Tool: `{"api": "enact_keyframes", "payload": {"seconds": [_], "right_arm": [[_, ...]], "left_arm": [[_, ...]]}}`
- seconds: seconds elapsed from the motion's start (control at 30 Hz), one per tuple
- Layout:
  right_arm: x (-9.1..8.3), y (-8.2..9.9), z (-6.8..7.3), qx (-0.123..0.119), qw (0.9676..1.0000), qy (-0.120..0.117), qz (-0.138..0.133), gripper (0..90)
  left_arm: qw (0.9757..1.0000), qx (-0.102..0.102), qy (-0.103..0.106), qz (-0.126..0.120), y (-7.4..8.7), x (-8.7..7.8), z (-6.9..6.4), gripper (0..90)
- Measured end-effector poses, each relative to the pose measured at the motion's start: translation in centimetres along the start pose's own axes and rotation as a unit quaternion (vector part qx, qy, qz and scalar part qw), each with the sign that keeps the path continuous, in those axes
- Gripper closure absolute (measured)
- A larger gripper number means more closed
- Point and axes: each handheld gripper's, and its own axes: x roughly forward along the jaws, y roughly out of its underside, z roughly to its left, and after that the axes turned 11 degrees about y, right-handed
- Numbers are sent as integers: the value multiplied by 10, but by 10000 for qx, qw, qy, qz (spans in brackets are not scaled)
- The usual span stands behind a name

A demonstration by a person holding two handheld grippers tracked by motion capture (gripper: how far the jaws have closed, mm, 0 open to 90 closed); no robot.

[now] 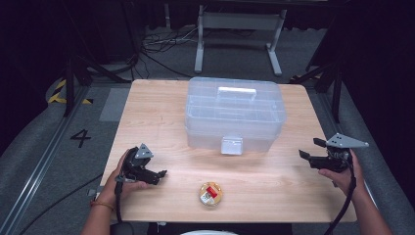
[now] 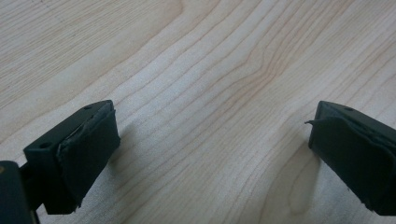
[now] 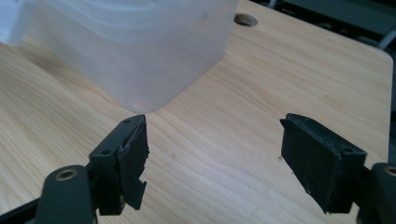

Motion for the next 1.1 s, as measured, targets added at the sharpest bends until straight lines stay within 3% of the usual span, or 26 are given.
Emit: {"api": "enact_keyframes", "payload": {"seconds": [0.53, 0.93, 1.07, 1.1], "right_arm": [[-11, -61, 16, -443, 9977, -149, -488, 187], [-13, -101, 25, -599, 9953, -152, -751, 223], [-10, -124, 32, -677, 9941, -280, -804, 240], [-9, -129, 35, -723, 9938, -208, -816, 245]], "left_arm": [[10000, -20, -43, 1, 0, 0, 0, 13], [10000, -37, -48, -2, 0, 0, 0, 12], [10000, -38, -53, -2, 0, 0, 0, 12], [10000, -41, -54, -4, 0, 0, 0, 12]]}}
